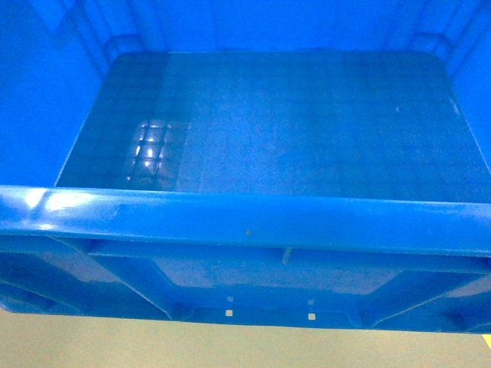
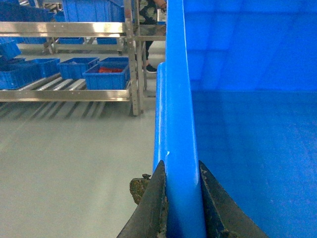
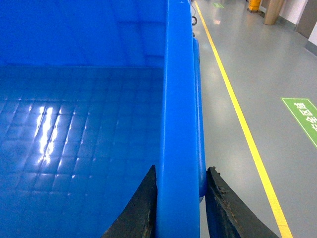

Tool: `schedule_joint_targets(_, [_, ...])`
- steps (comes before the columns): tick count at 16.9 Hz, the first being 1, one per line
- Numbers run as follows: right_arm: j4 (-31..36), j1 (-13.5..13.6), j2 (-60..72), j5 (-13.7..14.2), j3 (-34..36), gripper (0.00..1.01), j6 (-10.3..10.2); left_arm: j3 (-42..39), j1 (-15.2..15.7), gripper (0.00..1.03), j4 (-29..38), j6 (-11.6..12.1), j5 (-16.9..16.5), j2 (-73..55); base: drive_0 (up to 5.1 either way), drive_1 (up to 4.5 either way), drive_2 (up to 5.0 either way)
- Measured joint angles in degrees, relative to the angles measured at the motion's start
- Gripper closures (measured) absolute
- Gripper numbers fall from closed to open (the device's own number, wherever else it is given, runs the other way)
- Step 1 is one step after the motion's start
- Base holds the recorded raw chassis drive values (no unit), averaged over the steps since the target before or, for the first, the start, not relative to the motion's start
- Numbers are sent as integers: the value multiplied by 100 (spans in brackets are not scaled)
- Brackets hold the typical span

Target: Place box next to blue box on left shelf

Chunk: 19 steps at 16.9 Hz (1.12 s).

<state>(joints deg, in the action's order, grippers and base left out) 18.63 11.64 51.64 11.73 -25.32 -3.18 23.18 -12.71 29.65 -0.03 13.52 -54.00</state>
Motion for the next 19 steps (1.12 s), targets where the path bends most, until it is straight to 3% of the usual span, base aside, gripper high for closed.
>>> schedule_joint_targets(19, [-15,-2,0,2,2,81,4,-2,0,94,0,0,-2,-2,0,401,-402])
